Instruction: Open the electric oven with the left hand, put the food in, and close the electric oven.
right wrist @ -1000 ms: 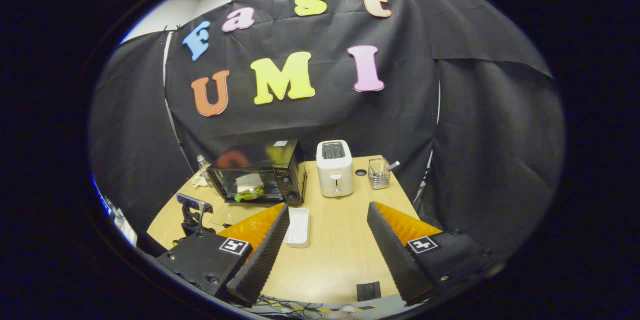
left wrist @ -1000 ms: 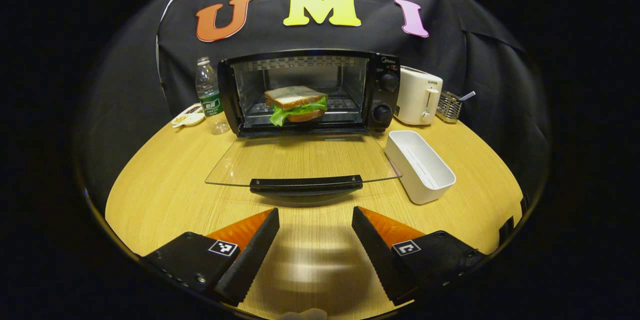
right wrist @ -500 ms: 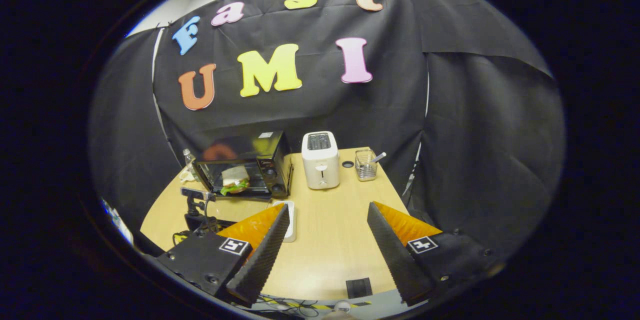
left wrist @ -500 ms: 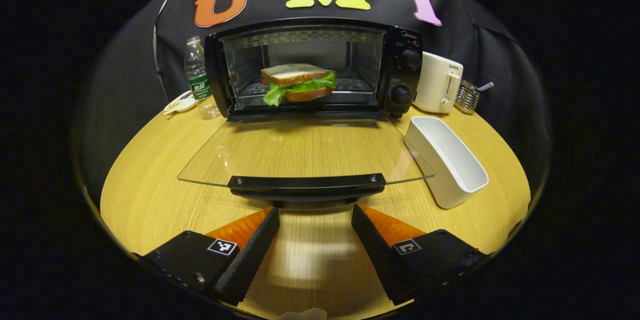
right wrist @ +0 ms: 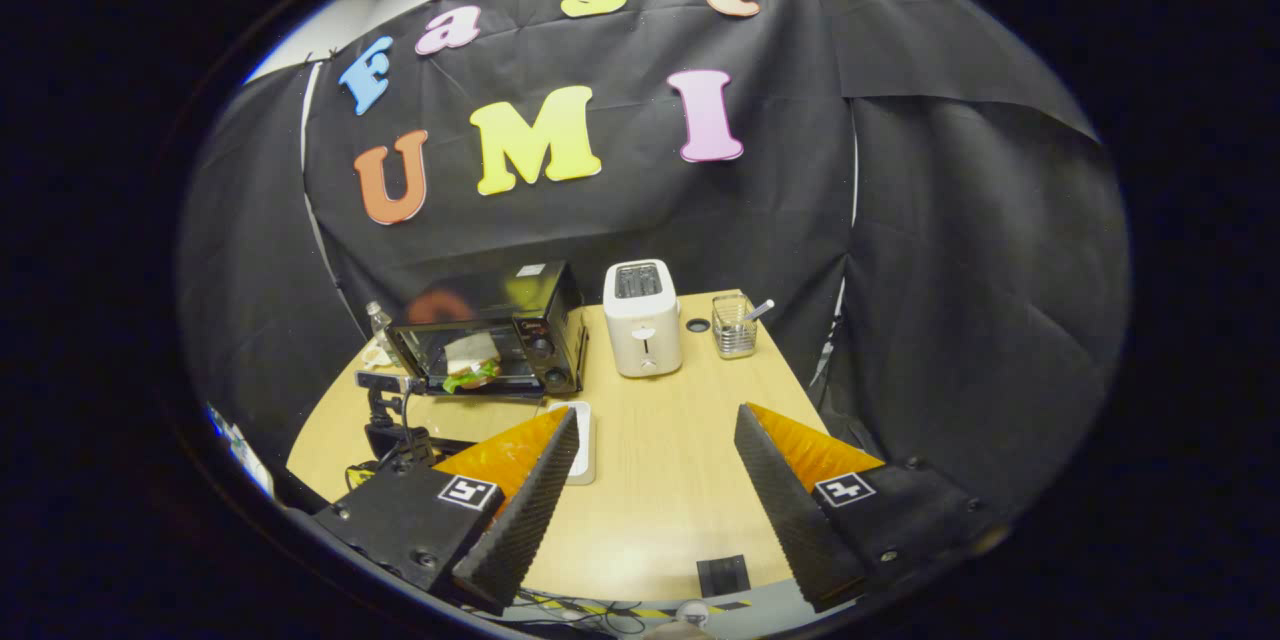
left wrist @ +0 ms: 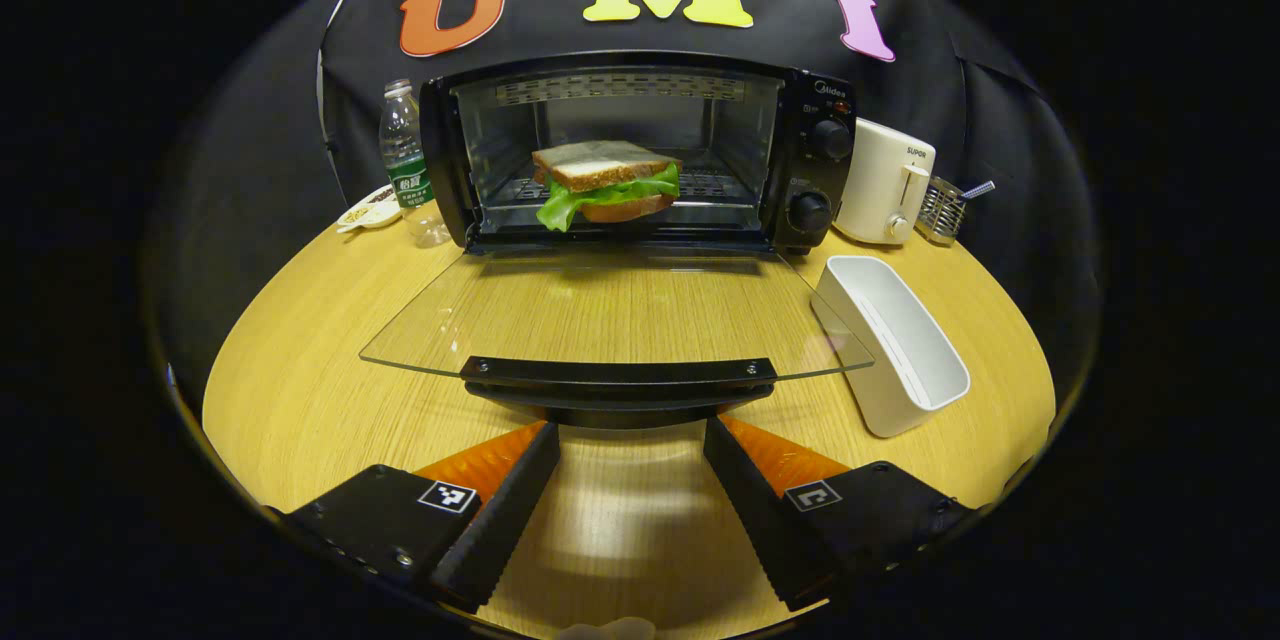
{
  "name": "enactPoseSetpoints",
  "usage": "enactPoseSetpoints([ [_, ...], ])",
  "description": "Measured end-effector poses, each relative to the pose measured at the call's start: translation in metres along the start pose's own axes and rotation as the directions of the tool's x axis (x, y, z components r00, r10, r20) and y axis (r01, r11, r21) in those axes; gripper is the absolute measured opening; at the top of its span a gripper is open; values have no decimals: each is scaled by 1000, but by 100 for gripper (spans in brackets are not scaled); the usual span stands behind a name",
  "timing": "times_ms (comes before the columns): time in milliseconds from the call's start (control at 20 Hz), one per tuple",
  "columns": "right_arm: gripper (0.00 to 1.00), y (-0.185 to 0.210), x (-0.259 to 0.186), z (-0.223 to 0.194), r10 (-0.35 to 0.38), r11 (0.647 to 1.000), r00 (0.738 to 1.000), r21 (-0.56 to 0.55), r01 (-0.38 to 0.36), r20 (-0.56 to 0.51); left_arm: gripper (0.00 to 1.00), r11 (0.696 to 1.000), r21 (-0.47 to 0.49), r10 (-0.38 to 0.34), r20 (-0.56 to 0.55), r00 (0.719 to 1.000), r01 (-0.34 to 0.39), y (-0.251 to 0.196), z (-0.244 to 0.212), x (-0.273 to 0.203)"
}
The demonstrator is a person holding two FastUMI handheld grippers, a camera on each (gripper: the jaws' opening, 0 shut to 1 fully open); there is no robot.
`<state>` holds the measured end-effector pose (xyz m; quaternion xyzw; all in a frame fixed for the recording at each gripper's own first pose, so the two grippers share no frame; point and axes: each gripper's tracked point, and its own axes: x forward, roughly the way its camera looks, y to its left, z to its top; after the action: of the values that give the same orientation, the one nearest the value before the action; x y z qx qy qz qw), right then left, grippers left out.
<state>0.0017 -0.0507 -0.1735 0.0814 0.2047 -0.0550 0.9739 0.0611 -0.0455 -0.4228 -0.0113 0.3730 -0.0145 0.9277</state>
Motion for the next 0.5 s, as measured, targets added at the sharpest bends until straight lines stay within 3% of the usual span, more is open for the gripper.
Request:
enactPoseSetpoints([
  [500, 100, -20, 0, -13, -10, 995, 1000, 96, 10, 5, 96, 999, 47, -8, 105, 994, 4, -3, 74, -22],
])
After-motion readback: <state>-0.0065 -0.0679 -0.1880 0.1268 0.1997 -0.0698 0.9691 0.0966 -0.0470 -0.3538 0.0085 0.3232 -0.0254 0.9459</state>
